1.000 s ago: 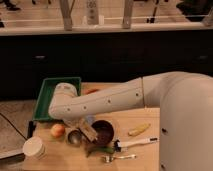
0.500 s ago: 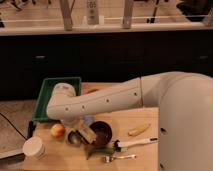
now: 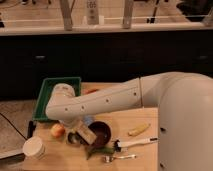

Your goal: Place eraser in metal cup

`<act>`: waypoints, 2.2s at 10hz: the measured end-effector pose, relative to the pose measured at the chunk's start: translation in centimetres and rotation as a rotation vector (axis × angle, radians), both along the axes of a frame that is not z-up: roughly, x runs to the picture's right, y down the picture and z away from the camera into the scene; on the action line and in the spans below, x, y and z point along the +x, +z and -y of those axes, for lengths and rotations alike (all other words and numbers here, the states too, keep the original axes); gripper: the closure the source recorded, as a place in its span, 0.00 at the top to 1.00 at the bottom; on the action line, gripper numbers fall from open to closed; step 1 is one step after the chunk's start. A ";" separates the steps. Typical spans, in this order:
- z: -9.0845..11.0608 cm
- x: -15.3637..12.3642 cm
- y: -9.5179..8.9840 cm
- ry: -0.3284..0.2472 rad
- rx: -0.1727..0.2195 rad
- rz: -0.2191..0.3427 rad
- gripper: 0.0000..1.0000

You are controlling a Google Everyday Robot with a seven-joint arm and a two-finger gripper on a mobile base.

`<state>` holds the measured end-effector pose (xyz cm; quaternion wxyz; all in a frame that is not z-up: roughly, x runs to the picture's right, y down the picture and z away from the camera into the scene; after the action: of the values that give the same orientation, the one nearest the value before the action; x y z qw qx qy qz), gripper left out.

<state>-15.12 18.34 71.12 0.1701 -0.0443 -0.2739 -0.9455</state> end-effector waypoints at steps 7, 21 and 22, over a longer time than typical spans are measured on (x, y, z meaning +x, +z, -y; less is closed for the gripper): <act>-0.8 0.1 -0.3 -0.032 -0.016 0.035 0.00; 0.0 -1.5 -1.7 -0.065 -0.058 -0.042 0.00; 0.1 -1.7 -1.7 -0.059 -0.071 -0.052 0.00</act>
<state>-16.82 18.22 69.44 0.1475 -0.0829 -0.3014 -0.9384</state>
